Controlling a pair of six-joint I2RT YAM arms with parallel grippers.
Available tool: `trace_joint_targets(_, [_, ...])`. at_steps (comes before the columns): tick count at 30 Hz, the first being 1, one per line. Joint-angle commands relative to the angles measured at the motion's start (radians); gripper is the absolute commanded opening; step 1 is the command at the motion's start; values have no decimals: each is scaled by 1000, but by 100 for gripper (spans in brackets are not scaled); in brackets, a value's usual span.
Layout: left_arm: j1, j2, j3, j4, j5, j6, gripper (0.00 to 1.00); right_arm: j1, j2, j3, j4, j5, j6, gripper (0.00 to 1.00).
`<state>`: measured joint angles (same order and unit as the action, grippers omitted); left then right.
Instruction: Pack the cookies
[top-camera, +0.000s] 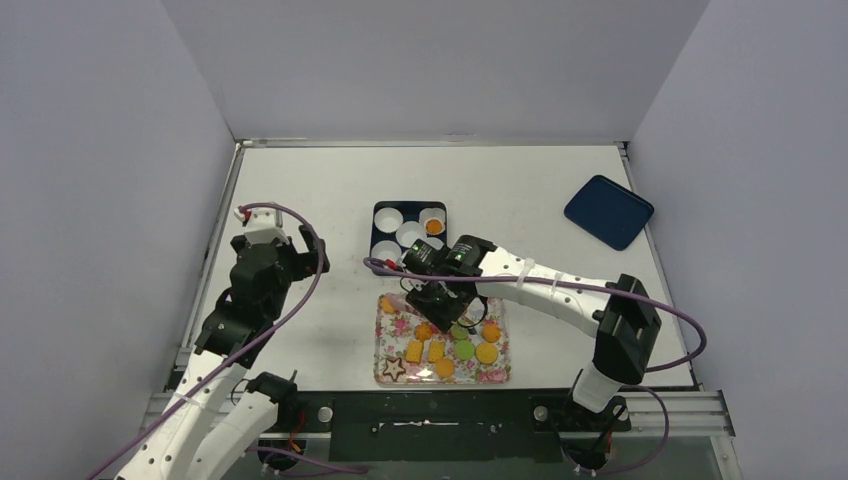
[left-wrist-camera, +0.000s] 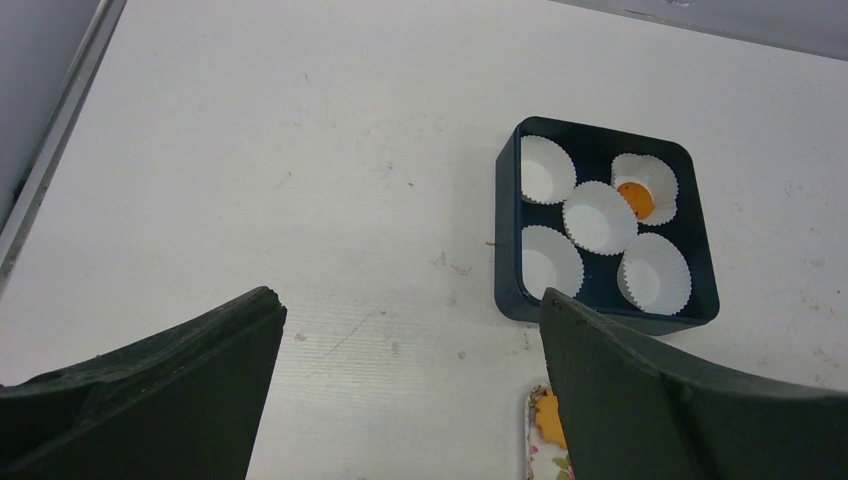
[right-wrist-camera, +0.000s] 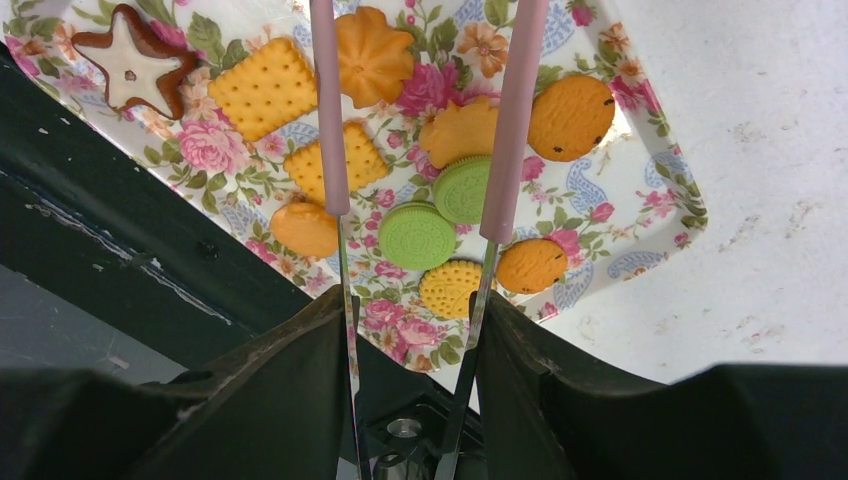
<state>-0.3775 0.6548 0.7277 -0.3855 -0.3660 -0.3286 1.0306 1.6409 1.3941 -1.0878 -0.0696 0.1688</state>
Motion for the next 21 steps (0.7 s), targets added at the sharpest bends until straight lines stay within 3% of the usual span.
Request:
trace_joint_targets(1, [6, -7, 6, 20, -3, 11, 97, 10, 27, 14, 26, -18, -7, 44])
trace_joint_targets(21, [6, -1, 12, 12, -37, 8, 97, 26, 124, 79, 45, -42, -51, 43])
